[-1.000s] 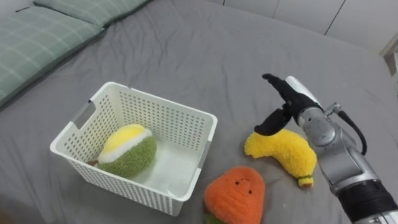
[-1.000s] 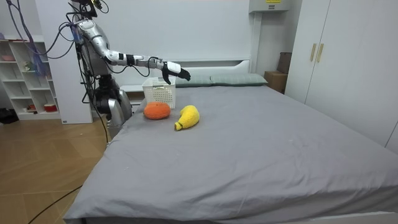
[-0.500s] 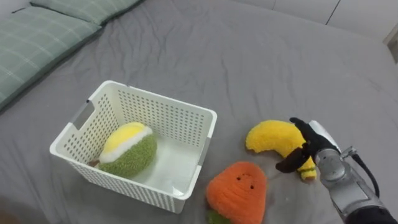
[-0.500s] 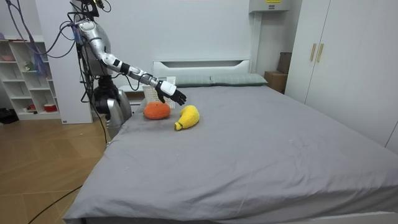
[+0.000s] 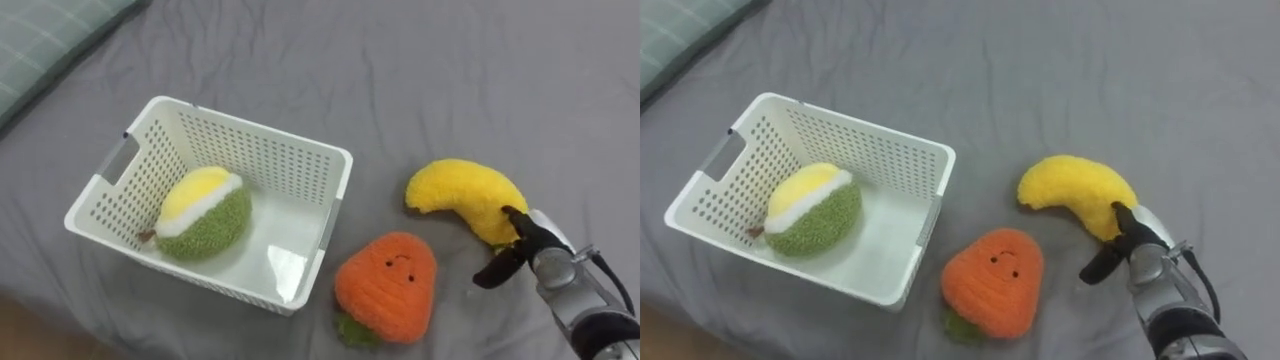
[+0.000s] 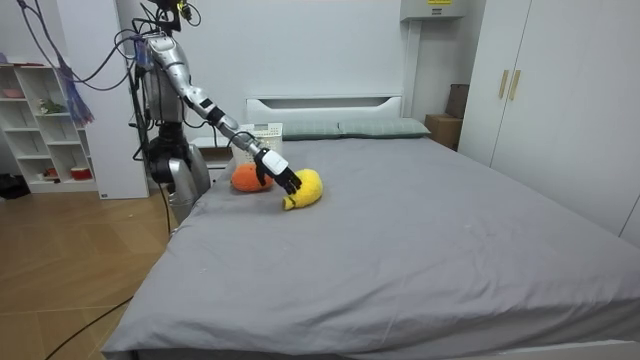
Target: Collect toys from the bed
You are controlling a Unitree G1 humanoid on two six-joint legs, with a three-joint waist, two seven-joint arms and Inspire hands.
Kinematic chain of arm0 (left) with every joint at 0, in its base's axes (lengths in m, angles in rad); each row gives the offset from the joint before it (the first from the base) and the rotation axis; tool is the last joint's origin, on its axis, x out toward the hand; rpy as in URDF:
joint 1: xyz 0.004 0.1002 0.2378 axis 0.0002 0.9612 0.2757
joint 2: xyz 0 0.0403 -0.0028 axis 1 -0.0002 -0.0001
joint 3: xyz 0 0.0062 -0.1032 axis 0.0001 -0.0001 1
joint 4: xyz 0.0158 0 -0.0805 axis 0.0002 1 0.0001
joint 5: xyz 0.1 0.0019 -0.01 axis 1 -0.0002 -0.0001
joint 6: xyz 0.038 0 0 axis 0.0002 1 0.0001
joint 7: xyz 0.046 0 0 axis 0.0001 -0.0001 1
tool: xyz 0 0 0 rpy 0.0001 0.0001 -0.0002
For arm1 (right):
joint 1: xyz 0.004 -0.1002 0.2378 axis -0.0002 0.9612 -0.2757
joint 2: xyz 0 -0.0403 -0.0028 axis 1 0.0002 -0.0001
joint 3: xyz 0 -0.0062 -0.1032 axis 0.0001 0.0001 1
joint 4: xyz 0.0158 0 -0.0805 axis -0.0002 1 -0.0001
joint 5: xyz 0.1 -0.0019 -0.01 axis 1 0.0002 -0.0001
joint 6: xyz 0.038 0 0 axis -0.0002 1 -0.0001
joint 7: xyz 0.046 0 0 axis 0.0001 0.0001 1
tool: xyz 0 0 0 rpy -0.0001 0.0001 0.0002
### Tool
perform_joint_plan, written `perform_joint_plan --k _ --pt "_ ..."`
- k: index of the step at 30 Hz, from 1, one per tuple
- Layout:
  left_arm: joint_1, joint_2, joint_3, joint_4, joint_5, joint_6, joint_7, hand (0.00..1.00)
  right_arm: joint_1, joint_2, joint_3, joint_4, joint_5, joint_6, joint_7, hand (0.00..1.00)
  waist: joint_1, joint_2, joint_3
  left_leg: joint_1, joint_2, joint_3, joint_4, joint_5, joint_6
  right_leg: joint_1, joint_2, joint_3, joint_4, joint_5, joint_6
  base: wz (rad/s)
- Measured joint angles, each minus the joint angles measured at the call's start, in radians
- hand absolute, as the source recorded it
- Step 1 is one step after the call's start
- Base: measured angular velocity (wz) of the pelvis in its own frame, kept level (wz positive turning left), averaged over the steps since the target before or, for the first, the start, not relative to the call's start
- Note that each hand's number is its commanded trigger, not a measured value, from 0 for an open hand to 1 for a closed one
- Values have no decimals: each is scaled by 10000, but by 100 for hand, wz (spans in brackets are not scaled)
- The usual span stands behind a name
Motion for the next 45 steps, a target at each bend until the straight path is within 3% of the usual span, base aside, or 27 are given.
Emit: perform_joint_plan --k 4,7,17,31,39,45 --pt "-99 0 -215 10 -214 -226 4 0 -512 -305 2 283 -654 -168 -354 0 87 54 82 -221 20 122 9 1 1 -255 6 61 68 -4 -6 -4" --pt "-154 -1 -416 -34 -269 -293 32 0 -527 -429 3 281 -1156 -215 -739 0 239 34 100 -353 32 146 7 1 -1 -419 16 76 74 -4 -7 -2" --pt "-213 12 -993 16 -293 -301 -13 0 -828 -468 20 384 -1584 -209 -1388 0 252 -66 173 -512 42 235 5 2 -1 -586 3 100 83 -6 -10 -1" --pt "-298 13 -1121 23 -292 -264 -35 0 -1563 -509 6 355 -1476 -210 -1882 0 224 -65 171 -591 42 244 19 4 1 -671 2 91 129 -6 -9 0" --pt "-478 13 -1115 21 -296 -338 -34 0 -1718 -519 6 356 -69 -360 -2161 0 286 -20 167 -685 66 228 184 4 1 -704 -29 -18 225 -7 -11 2" --pt "-478 13 -1296 17 -425 -342 -5 0 -1719 -519 15 500 890 -359 -2170 0 307 218 187 -743 68 237 257 3 2 -764 -25 -16 321 -10 -20 0"
